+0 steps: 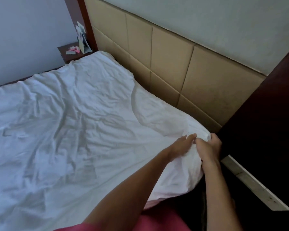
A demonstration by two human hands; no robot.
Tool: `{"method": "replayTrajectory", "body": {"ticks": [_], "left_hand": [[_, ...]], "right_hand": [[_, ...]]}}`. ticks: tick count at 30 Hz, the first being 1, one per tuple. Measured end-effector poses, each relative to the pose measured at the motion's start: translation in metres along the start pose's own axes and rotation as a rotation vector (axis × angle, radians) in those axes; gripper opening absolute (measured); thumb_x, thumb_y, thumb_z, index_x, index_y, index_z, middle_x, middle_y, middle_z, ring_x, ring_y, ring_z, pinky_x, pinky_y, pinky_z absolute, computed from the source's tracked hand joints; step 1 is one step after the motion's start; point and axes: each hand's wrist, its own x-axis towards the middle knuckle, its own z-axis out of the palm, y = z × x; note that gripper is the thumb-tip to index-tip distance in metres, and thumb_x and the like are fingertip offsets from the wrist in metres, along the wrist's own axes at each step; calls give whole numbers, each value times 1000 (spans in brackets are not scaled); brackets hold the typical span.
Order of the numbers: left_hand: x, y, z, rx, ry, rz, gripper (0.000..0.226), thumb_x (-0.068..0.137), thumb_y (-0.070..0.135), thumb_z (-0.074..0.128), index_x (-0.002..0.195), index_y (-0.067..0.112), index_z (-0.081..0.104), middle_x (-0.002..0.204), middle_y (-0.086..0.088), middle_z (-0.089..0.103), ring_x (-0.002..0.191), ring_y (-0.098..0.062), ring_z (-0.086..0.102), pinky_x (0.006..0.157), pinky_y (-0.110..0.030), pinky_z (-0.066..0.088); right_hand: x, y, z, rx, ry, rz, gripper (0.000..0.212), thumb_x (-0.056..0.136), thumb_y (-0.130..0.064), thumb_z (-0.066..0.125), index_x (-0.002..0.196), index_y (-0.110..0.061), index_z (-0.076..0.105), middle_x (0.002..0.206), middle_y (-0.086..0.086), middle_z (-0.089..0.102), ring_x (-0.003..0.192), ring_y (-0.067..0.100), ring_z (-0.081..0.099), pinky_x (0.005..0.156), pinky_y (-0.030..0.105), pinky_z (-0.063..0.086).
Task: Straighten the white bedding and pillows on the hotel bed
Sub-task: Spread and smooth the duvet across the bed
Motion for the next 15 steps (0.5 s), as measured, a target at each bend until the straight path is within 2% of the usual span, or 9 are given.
{"method": "replayTrajectory", "body": {"ticks": [5,7,9,10,12,14,15], "left_hand": [[-25,-15,-30,-35,97,33,41,105,44,26,116,17,55,121,-4,56,102,-13,53,84,-24,41],[-34,-29,-45,-99,172,46,30,103,39,37,114,18,56,118,1,58,100,-11,54,81,-22,43],[-42,-50,-55,-242,254,79,21,93,25,52,110,16,59,111,-1,60,96,-14,57,78,-23,44],[-44,-64,-58,-269,299,105,22,88,17,57,110,12,61,112,-4,62,99,-18,58,79,-24,46],[-50,-82,-55,-192,333,140,40,86,7,63,125,11,58,126,-6,60,111,-18,58,88,-24,51],[-53,-86,-47,-104,374,165,50,87,8,65,134,17,52,129,4,55,117,-9,54,100,-25,46],[-53,-84,-43,-107,433,183,44,89,7,63,131,17,54,122,10,56,110,-1,55,98,-23,45]], "right_hand": [[-11,-1,32,11,-136,14,27,73,-3,65,99,-11,61,101,12,68,93,31,67,76,41,58],[-17,-2,41,70,-206,66,38,75,-3,66,111,-11,62,109,11,67,95,29,66,73,36,57],[-21,-4,46,112,-259,158,46,76,-5,65,121,-12,60,112,8,65,89,24,64,64,28,51],[-23,-7,46,138,-289,220,47,75,-8,63,121,-11,61,111,8,65,88,23,63,62,27,49],[-25,-11,45,220,-369,331,40,74,-15,60,113,-8,65,107,11,68,92,29,65,68,31,52],[-28,-13,41,307,-431,376,28,80,-21,55,103,-11,66,103,14,68,95,32,65,78,36,53],[-29,-13,39,337,-443,371,26,83,-23,52,101,-11,66,102,14,69,95,32,65,79,36,53]]}}
